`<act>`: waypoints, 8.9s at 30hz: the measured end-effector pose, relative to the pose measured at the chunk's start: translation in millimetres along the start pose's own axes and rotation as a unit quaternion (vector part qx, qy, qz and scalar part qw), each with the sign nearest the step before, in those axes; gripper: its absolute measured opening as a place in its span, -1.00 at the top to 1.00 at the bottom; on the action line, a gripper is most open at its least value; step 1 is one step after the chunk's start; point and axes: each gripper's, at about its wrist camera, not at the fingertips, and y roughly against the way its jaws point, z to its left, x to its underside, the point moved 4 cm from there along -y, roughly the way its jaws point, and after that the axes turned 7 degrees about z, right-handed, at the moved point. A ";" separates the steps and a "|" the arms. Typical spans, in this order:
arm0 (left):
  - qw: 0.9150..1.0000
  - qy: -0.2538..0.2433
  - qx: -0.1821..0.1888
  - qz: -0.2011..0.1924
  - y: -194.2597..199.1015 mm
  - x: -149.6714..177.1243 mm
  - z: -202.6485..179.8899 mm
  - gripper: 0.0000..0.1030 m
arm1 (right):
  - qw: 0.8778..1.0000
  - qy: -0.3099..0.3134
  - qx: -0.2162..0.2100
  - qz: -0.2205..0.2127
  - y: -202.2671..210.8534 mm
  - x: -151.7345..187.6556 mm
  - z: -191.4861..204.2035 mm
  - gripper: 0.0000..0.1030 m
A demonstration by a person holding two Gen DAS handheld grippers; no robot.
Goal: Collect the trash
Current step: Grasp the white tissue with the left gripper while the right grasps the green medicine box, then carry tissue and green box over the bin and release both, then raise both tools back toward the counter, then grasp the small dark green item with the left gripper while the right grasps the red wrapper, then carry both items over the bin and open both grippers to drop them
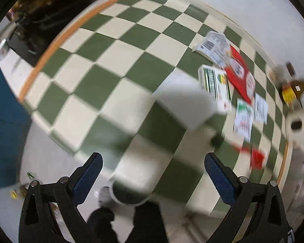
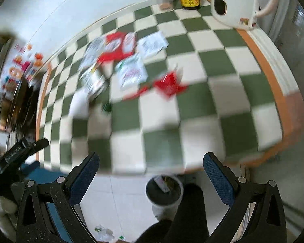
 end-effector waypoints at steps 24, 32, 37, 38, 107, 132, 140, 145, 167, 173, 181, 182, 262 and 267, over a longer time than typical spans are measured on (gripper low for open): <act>0.980 0.023 -0.193 -0.046 -48.5 -59.2 73.0 0.91 | 0.980 0.186 0.003 0.068 -159.8 -154.0 189.4 -0.96; 0.977 -0.007 -0.199 -0.069 -41.1 -55.9 54.4 0.93 | 0.964 0.243 0.101 0.026 -193.5 -140.6 222.1 -0.35; 0.970 -0.068 -0.198 -0.128 6.6 -35.6 46.8 0.94 | 0.968 0.227 0.103 -0.011 -165.4 -117.0 207.3 -0.35; 0.967 -0.087 -0.190 -0.145 21.5 -25.3 42.2 0.94 | 0.969 0.224 0.103 -0.018 -157.8 -113.0 204.5 -0.35; 0.950 -0.232 -0.085 0.193 -413.2 272.6 177.1 -0.74 | 0.975 0.009 0.081 0.209 -532.9 355.0 -111.5 -0.95; 0.953 -0.257 -0.109 0.117 -224.6 292.1 165.8 -0.96 | 0.982 -0.007 0.114 0.149 -340.6 362.0 -65.4 -1.00; 0.952 -0.273 -0.090 0.108 -123.4 303.6 150.2 -0.96 | 0.985 -0.010 0.119 0.123 -207.5 361.7 -37.9 -1.00; 0.950 -0.287 -0.084 0.094 -69.8 308.1 146.0 -0.96 | 0.986 0.000 0.124 0.113 -136.6 368.7 -15.0 -1.00; 0.958 -0.276 -0.021 -0.077 59.7 146.5 10.4 -1.00 | 0.998 -0.048 0.030 -0.024 30.1 193.7 8.1 -1.00; 0.962 -0.263 -0.021 -0.069 27.9 73.3 -72.8 -0.90 | 0.999 -0.037 0.015 -0.032 14.1 67.5 -14.3 -1.00; 0.959 -0.280 -0.023 0.029 -60.8 20.1 -146.6 0.41 | 1.000 0.000 0.015 -0.010 -38.7 -82.0 -37.1 -0.48; 0.960 -0.276 -0.024 0.037 -68.4 17.4 -147.9 0.60 | 1.000 0.004 0.010 -0.007 -44.9 -88.8 -37.5 -0.41; 0.954 -0.210 -0.124 0.173 -387.3 278.6 164.2 -0.97 | 0.973 -0.050 0.068 0.216 -485.9 344.9 -128.1 0.32; 0.955 -0.212 -0.134 0.158 -373.1 273.3 172.8 -0.98 | 0.971 -0.023 0.105 0.211 -483.9 348.6 -121.7 -0.97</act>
